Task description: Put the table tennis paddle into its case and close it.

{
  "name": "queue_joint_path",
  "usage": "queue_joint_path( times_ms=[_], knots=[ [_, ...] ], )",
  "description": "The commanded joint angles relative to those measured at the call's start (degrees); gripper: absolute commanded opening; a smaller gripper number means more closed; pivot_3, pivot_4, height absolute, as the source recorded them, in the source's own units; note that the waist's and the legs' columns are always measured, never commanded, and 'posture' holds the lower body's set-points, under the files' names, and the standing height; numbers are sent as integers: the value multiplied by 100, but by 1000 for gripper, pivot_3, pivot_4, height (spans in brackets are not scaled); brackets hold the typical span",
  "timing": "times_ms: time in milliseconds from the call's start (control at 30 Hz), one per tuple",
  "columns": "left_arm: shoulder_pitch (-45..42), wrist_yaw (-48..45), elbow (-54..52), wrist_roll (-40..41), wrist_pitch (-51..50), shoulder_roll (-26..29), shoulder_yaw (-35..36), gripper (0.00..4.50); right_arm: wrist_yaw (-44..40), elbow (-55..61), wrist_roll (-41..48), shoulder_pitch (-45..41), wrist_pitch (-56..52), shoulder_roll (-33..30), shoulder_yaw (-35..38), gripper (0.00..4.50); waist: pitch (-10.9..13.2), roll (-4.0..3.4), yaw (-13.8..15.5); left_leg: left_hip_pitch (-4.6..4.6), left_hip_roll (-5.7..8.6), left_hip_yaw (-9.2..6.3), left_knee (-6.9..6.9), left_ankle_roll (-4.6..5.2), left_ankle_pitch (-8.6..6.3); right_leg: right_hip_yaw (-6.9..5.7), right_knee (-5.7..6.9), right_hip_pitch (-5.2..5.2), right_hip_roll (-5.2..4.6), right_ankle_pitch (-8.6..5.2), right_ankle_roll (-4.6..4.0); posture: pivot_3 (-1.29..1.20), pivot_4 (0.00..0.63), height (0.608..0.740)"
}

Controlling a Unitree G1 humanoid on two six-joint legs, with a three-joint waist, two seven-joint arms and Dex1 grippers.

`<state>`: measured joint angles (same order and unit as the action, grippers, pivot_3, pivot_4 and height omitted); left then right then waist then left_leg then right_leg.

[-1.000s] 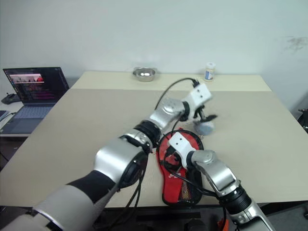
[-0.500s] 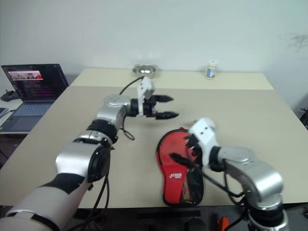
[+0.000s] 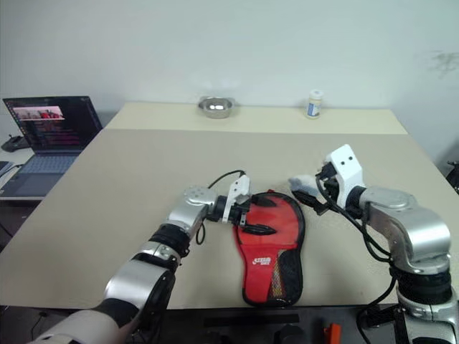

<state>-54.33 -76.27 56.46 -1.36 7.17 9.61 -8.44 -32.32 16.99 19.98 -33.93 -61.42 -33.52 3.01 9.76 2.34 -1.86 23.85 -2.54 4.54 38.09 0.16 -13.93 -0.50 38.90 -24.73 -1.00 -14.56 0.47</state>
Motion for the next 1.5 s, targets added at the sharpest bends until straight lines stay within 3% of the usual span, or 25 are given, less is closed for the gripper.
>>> queue_joint_path(
  times_ms=[33, 433, 533, 800, 967, 1233, 1500],
  knots=[
    [-20, 203, 202, -64, 209, -59, -71, 4476, -45, -1058, -376, -431, 956, 137, -374, 4500, 0, 0, 2, 2, 0, 0, 0, 0, 0, 0, 0, -1, 0, 1, -1, 0, 150, 740],
    [262, 202, 59, -59, 209, -22, -120, 4476, -175, -3832, -1271, -1261, 2590, 545, -1039, 4500, -2, -3, 11, -2, 0, 9, 1, 0, 0, -4, 1, 1, -2, 15, -24, 0, 150, 740],
    [287, 218, 39, -74, 198, -7, -129, 4500, -106, -3956, -1248, -1337, 2580, 637, -897, 3870, -2, -4, 11, -4, -1, 9, 1, 0, 0, -3, 4, 1, -2, 15, -24, 0, 150, 740],
    [319, 401, 329, -183, 297, -83, -210, 4500, 290, -3813, -1327, -1197, 2217, 550, -608, 1246, -7, -10, 13, -6, 0, 8, 2, -1, 0, -2, 5, 5, -5, 15, -25, 0, 150, 740],
    [313, 503, 575, -246, 310, -240, -265, 4500, 355, -2765, -1308, -457, 1536, 131, -344, 438, -23, -31, 71, -8, 4, -2, 3, -1, 0, -2, -1, 17, -7, 15, -24, 0, 150, 740],
    [150, 722, 991, -407, 333, -621, -372, 4500, 82, 726, -719, 2045, -272, -839, 591, 384, -76, -93, 324, -9, 21, -53, 0, 0, -3, -40, -38, 60, -14, -6, 10, 0, 150, 740],
    [-17, 975, 1304, -644, 419, -924, -507, 4500, -313, 3514, 230, 3487, -1834, -1272, 1542, 357, -92, -100, 319, -26, 29, -89, 13, 1, -3, -68, -58, 103, -18, -9, 15, 0, 150, 740]
  ],
)
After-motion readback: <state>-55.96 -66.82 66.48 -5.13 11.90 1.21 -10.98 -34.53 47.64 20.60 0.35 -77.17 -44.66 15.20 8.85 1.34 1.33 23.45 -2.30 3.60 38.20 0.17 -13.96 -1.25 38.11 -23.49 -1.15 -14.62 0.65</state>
